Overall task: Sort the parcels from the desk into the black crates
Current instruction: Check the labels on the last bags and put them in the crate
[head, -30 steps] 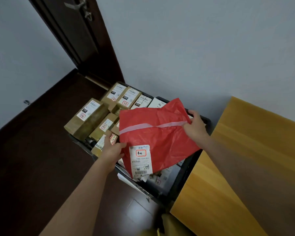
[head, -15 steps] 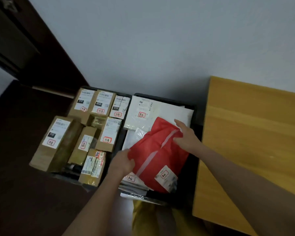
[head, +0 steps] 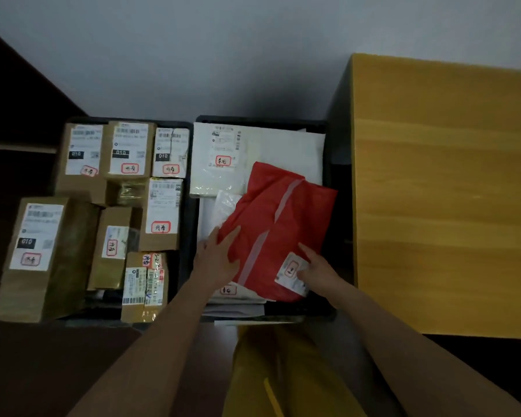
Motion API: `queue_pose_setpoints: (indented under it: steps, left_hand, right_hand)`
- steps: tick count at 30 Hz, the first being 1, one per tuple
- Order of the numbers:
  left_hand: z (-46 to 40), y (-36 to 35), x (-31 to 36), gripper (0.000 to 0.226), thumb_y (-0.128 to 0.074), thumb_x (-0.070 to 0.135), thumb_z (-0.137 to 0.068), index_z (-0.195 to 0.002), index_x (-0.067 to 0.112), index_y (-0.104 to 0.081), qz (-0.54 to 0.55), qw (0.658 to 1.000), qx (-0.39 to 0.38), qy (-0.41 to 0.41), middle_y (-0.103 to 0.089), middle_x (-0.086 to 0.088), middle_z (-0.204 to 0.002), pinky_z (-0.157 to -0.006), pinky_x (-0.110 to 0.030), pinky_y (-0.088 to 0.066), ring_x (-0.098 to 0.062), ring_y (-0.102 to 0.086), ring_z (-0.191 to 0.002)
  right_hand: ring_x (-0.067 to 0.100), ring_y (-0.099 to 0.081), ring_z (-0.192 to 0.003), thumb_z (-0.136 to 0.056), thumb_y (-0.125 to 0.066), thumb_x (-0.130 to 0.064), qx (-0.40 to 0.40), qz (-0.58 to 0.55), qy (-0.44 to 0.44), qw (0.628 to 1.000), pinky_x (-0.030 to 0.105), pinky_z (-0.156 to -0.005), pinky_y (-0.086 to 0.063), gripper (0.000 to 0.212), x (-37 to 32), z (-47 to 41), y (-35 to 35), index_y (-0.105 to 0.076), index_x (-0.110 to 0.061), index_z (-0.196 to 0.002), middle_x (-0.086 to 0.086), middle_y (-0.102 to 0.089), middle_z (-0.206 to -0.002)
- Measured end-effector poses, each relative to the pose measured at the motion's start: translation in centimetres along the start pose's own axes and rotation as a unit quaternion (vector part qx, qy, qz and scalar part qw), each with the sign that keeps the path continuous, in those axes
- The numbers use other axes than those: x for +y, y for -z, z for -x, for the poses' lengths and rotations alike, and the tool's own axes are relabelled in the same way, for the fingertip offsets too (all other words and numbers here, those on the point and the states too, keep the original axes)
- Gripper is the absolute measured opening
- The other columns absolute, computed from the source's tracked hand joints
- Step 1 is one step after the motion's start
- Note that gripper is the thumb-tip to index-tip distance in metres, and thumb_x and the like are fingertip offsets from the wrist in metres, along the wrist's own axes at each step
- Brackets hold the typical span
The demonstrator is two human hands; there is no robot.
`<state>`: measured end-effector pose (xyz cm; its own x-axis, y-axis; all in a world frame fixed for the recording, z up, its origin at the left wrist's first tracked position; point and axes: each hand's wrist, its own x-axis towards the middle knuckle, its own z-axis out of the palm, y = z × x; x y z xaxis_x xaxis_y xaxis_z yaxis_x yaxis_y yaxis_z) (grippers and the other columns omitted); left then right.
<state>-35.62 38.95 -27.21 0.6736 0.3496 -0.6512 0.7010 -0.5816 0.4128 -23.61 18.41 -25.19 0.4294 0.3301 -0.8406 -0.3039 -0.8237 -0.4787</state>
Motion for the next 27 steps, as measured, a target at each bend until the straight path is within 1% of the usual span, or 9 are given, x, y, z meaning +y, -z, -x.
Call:
queue_pose_setpoints:
  steps: [4, 7, 11, 14, 16, 18, 20, 22, 27]
  left_hand:
    - [1.6, -0.7, 0.5, 0.072, -0.055, 0.026, -0.092, -0.154, 0.041, -0.021, -0.021, 1.000, 0.019, 0.012, -0.029, -0.012, -0.144, -0.109, -0.043, -0.033, -0.035, -0.033, -0.125]
    - [2.8, -1.6, 1.0, 0.063, -0.054, 0.027, -0.091, -0.151, 0.032, -0.034, 0.045, 0.999, 0.006, 0.004, -0.040, -0.008, -0.128, -0.105, -0.035, -0.036, -0.031, -0.043, -0.120]
    - [3.4, -1.3, 1.6, 0.043, -0.055, 0.010, -0.095, -0.138, 0.017, -0.054, 0.162, 0.979, -0.124, 0.022, -0.050, 0.008, -0.125, -0.086, -0.006, -0.037, -0.008, -0.051, -0.111]
    - [2.3, -0.5, 1.7, 0.031, -0.060, 0.018, -0.092, -0.122, 0.019, -0.067, 0.035, 0.999, -0.006, 0.001, -0.052, -0.007, -0.123, -0.090, -0.024, -0.048, -0.022, -0.056, -0.111]
    - [1.8, 0.3, 2.7, 0.054, -0.071, 0.025, -0.085, -0.136, 0.024, -0.054, -0.088, 0.991, 0.097, -0.034, -0.040, -0.008, -0.126, -0.091, -0.038, -0.049, -0.027, -0.048, -0.116]
    - [1.1, 0.5, 3.9, 0.100, -0.080, 0.030, -0.077, -0.155, 0.036, -0.017, -0.173, 0.976, 0.113, -0.064, -0.020, -0.005, -0.154, -0.108, -0.043, -0.036, -0.030, -0.031, -0.138]
    - [0.0, 0.5, 4.6, 0.124, -0.084, 0.032, -0.072, -0.154, 0.042, 0.008, -0.225, 0.968, 0.096, -0.064, 0.007, 0.004, -0.164, -0.119, -0.047, -0.016, -0.030, -0.005, -0.151]
    - [-1.3, 0.0, 4.6, 0.133, -0.086, 0.037, -0.068, -0.151, 0.042, 0.017, -0.250, 0.964, 0.073, -0.042, 0.019, 0.009, -0.163, -0.121, -0.050, -0.002, -0.027, 0.010, -0.151]
    - [-2.9, -2.8, 4.3, 0.134, -0.084, 0.046, -0.065, -0.151, 0.040, 0.018, -0.251, 0.967, 0.033, -0.022, 0.015, 0.007, -0.164, -0.119, -0.050, 0.012, -0.025, 0.019, -0.149]
  right_hand:
    - [0.025, -0.026, -0.146, -0.094, -0.049, 0.005, -0.013, -0.041, -0.022, 0.999, 0.037, -0.117, -0.031, 0.074, 0.8, -0.2, -0.5, -0.021, -0.025, -0.156, 0.005, -0.021, -0.161]
    - [0.024, -0.021, -0.148, -0.098, -0.047, -0.003, -0.014, -0.033, -0.006, 0.999, 0.037, -0.121, -0.023, 0.069, 0.8, 0.0, -0.4, -0.018, -0.023, -0.156, 0.005, -0.016, -0.163]
    - [0.029, -0.030, -0.143, -0.091, -0.057, -0.030, -0.074, 0.055, -0.028, 0.995, 0.043, -0.117, -0.033, 0.082, -0.3, 0.6, -0.2, -0.009, -0.028, -0.157, 0.010, -0.022, -0.160]
    - [0.036, -0.031, -0.140, -0.092, -0.057, -0.034, -0.072, 0.209, -0.014, 0.975, 0.047, -0.115, -0.034, 0.081, -1.3, 0.2, 0.2, -0.009, -0.027, -0.157, 0.014, -0.022, -0.157]
    - [0.038, -0.018, -0.144, -0.094, -0.061, -0.028, -0.018, 0.269, 0.041, 0.962, 0.048, -0.116, -0.030, 0.088, -1.9, 0.0, 0.4, 0.000, -0.031, -0.157, 0.011, -0.003, -0.162]
    - [0.037, -0.004, -0.148, -0.087, -0.071, -0.026, 0.015, 0.302, 0.099, 0.948, 0.053, -0.115, -0.030, 0.106, -2.5, -0.6, 0.5, 0.010, -0.041, -0.154, 0.002, 0.020, -0.162]
    - [0.036, 0.009, -0.149, -0.078, -0.081, -0.026, 0.015, 0.346, 0.127, 0.930, 0.059, -0.115, -0.027, 0.123, -2.9, -1.7, 0.3, 0.016, -0.048, -0.150, -0.004, 0.035, -0.157]
    - [0.038, 0.018, -0.148, -0.071, -0.087, -0.026, 0.010, 0.366, 0.134, 0.921, 0.060, -0.115, -0.021, 0.135, -3.1, -3.4, 0.2, 0.020, -0.049, -0.148, -0.003, 0.043, -0.153]
    - [0.047, 0.023, -0.144, -0.064, -0.092, -0.023, -0.030, 0.370, 0.099, 0.923, 0.065, -0.115, -0.020, 0.147, -2.0, -6.9, 0.0, 0.029, -0.051, -0.143, 0.007, 0.043, -0.153]
